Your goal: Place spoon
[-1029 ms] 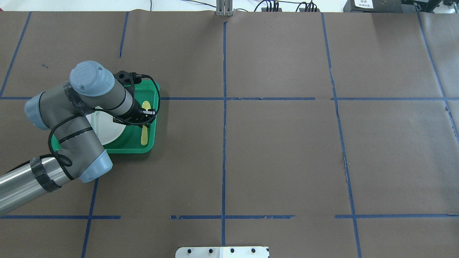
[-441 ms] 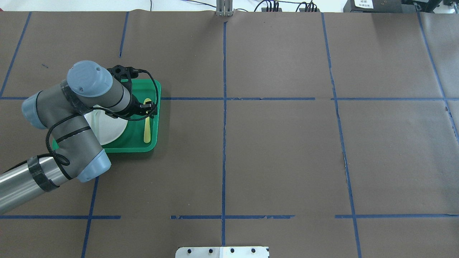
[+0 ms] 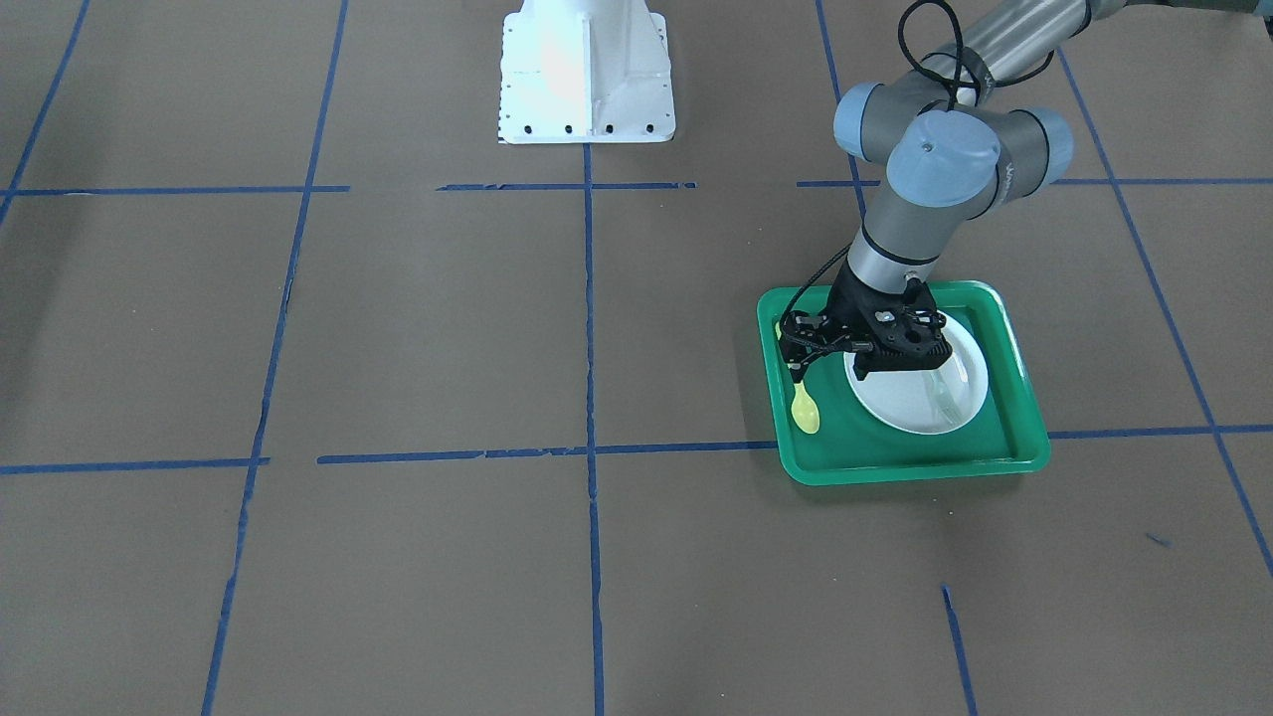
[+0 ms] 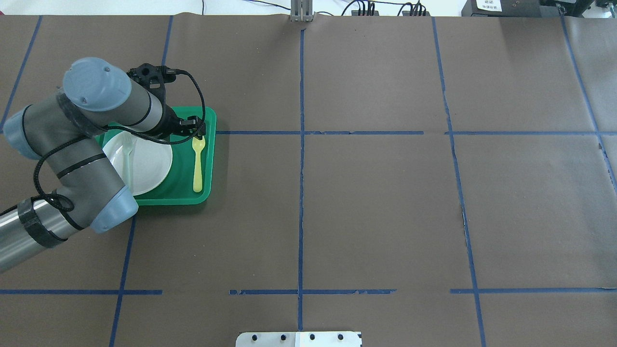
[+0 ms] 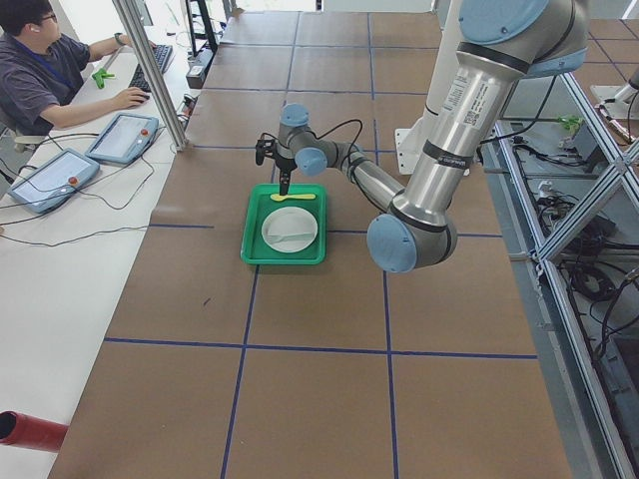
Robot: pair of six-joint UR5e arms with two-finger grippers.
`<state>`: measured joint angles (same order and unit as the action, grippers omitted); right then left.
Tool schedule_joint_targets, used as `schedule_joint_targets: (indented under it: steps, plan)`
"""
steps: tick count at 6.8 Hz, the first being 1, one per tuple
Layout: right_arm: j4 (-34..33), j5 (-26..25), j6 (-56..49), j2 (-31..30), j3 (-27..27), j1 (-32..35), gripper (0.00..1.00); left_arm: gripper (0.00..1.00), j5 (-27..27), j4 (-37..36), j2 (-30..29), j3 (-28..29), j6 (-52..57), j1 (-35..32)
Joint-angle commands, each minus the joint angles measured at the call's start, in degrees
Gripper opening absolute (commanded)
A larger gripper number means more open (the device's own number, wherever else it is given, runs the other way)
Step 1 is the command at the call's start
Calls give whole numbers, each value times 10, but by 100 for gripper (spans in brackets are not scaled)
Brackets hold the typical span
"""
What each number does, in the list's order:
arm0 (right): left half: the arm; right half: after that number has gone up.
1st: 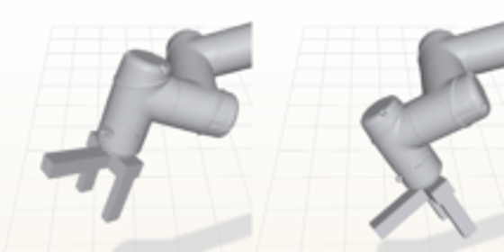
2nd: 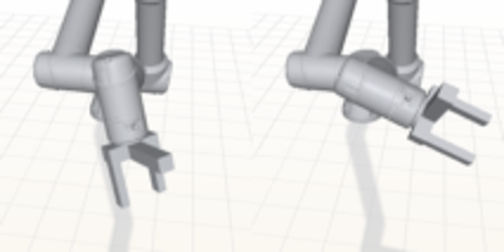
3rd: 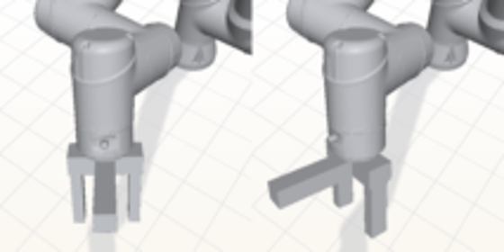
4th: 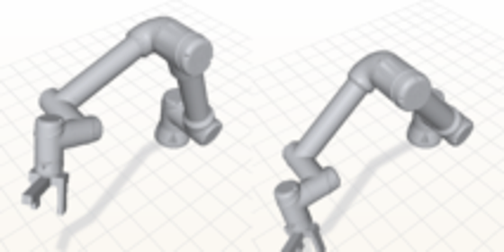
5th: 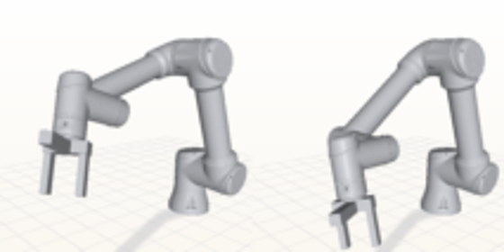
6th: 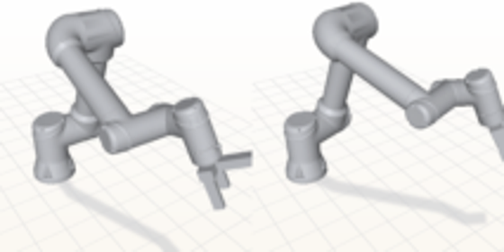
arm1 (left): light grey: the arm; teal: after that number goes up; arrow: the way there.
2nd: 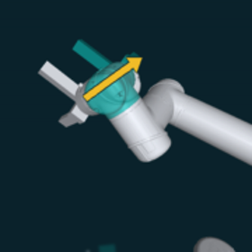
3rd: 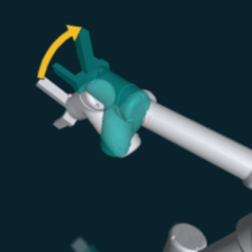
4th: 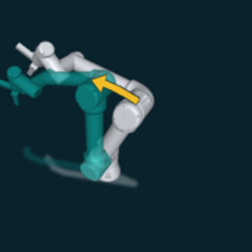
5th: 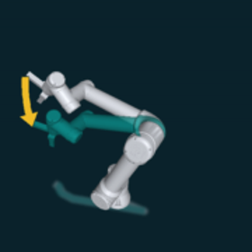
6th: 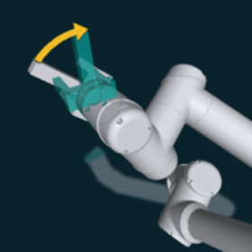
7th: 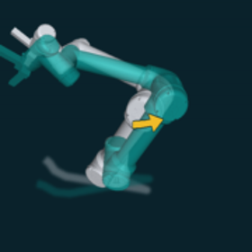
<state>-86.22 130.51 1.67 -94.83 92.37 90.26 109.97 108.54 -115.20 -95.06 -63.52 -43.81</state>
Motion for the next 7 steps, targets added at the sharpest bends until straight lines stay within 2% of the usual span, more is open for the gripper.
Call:
schedule_joint_targets:
  steps: [1, 2, 4, 6, 7]
  plan:
    - [0, 0, 0, 0, 0, 0, 100, 83, 17, -13, 31, -25, 86, -45]
    - [-1, 0, 0, 0, 0, 0, 100, 84, 49, -40, 57, -44, 154, -80]
    - [0, 0, 0, 0, 0, 0, 100, 97, 76, -68, 129, -68, 335, -169]
    - [0, 0, 0, 0, 0, 0, 100, 100, 123, -68, 211, -67, 458, -272]
    - [0, 0, 0, 1, 0, 0, 100, 100, 123, -68, 245, -62, 513, -305]
